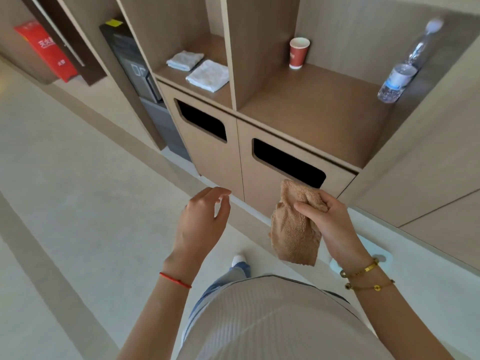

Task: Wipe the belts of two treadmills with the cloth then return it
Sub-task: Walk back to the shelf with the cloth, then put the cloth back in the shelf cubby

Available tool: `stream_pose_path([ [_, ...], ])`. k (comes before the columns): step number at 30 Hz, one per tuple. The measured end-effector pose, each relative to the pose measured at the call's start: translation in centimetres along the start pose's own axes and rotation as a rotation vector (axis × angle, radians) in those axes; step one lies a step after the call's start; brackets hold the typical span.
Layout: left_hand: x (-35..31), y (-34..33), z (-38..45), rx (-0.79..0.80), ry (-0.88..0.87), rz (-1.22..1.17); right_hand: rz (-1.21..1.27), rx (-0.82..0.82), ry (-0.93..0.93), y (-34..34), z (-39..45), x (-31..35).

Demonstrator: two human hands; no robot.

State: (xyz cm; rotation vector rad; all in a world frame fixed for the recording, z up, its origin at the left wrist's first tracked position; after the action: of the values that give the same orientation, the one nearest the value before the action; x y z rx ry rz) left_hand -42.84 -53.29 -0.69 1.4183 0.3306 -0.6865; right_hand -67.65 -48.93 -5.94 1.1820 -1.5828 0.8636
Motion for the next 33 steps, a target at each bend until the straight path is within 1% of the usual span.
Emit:
stream_pose_path([
  [4, 1.6, 0.3, 7.2, 0.08, -0.113, 0.014, 0.015, -0.088, 0.043, -2.4, 4.4, 2.1],
  [7, 2.1, -0.1, 11.6, 0.145, -0.193, 0.014, 0.037, -0.169, 0.039, -3.0, 6.9, 3.0],
  [12, 2.0, -2.1, 17.4, 0.232, -0.273, -0.008, 0.052, -0.283, -0.007, -2.4, 9.8, 3.5],
  [17, 1.0, -5.4, 22.0, 0.301, -0.337, -0.024, 0.066, -0.374, -0.039, -0.6, 13.1, 4.1],
  [25, -1.8, -11.3, 28.9, 0.35, -0.39, -0.029, 0.043, -0.424, -0.048, 3.4, 19.8, 6.6],
  [33, -2.5, -17.3, 34.0, 0.356, -0.342, 0.076, -0.026, -0.403, -0.056, 6.4, 28.4, 8.6],
])
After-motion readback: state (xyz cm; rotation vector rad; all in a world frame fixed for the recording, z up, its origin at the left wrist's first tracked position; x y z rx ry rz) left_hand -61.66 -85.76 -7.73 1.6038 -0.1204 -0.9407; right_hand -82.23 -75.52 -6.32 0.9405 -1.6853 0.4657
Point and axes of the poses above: each hand's wrist, its own z-axis towards the middle knuckle, its own y-axis out of the back of the hand, x = y × z, the point moved 7 cm from there along z, towards the middle knuckle, and after that the axes turned 2 degrees about x, right-handed, at the moved point
